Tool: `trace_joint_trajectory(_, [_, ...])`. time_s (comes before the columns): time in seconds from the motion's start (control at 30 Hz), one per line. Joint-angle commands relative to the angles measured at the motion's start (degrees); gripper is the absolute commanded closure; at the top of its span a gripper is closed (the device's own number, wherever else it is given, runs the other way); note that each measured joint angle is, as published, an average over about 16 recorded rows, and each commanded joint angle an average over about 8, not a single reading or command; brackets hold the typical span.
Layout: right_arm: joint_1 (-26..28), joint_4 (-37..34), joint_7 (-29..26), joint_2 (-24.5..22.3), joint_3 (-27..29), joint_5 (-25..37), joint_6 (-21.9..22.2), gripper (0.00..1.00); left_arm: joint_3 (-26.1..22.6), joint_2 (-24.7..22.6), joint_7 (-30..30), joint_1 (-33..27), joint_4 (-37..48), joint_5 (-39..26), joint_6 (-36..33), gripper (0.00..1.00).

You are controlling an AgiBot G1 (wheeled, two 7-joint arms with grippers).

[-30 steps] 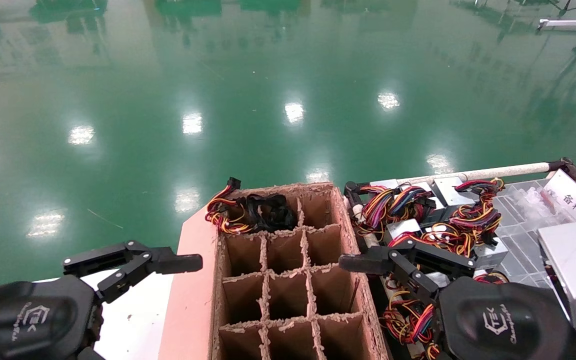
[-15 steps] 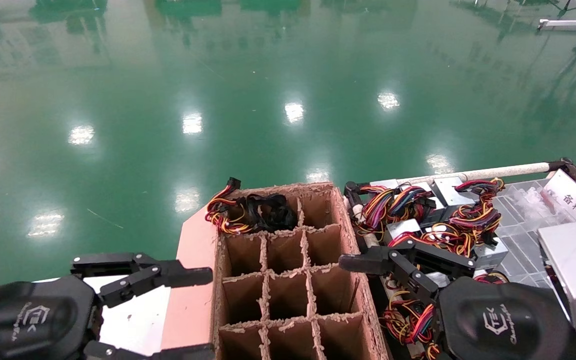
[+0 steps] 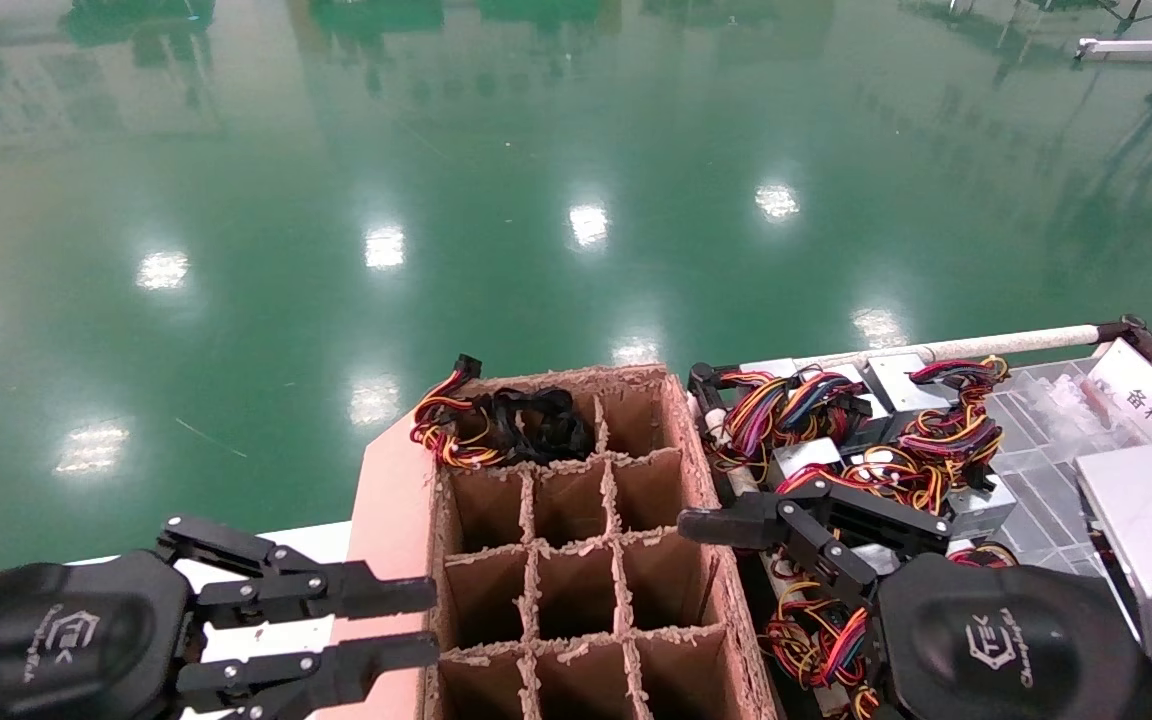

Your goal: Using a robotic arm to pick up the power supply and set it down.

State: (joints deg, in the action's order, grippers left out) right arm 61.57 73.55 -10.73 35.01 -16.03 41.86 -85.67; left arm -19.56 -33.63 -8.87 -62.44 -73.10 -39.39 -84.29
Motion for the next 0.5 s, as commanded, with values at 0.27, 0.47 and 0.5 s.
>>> trace_joint_trajectory(0.27, [0.0, 0.0, 0.0, 0.0, 0.0, 0.0, 0.0, 0.0, 0.0, 0.0, 0.0, 0.0, 0.0, 0.0, 0.0, 0.85])
trace_joint_trajectory(0.47, [0.2, 0.1, -0.1, -0.1, 0.1, -0.2, 0.1, 0.0, 0.0, 0.0, 0.0, 0.0, 0.0, 0.0, 0.0, 0.11])
trace_joint_trajectory(0.5, [0.4, 0.0, -0.2, -0.1, 0.2, -0.1, 0.3, 0.0, 0.0, 0.0, 0.0, 0.0, 0.0, 0.0, 0.0, 0.02])
